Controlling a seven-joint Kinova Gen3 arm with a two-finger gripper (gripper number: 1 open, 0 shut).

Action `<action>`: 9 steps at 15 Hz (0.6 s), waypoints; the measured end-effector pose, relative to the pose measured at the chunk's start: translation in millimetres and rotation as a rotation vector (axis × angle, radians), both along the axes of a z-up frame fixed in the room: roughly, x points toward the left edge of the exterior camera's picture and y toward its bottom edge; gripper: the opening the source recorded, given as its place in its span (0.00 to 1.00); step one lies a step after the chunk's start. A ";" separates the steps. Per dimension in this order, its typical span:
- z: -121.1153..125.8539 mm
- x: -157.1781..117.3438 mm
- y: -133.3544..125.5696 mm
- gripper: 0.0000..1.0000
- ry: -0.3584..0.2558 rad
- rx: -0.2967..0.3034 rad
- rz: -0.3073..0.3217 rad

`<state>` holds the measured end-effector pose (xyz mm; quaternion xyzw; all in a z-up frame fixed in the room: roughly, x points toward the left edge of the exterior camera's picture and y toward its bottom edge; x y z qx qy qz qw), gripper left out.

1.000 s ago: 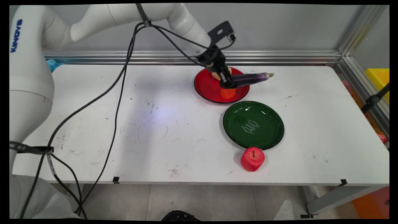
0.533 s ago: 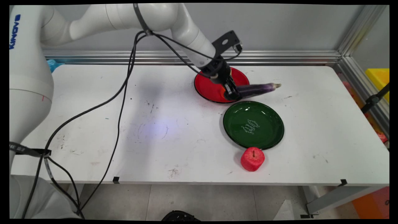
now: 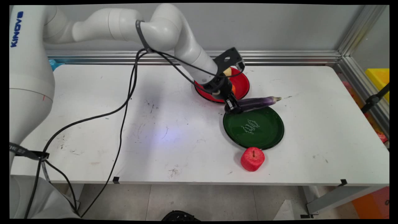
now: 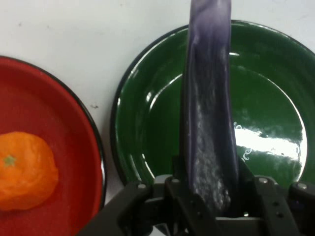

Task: Place the picked object on the green plate

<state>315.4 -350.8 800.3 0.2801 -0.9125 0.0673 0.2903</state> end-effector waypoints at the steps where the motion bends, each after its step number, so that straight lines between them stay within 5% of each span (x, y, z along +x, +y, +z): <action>1: -4.1 -1.4 2.5 0.00 -0.002 0.001 0.003; 9: -29.4 -8.5 7.9 0.00 -0.011 -0.009 0.001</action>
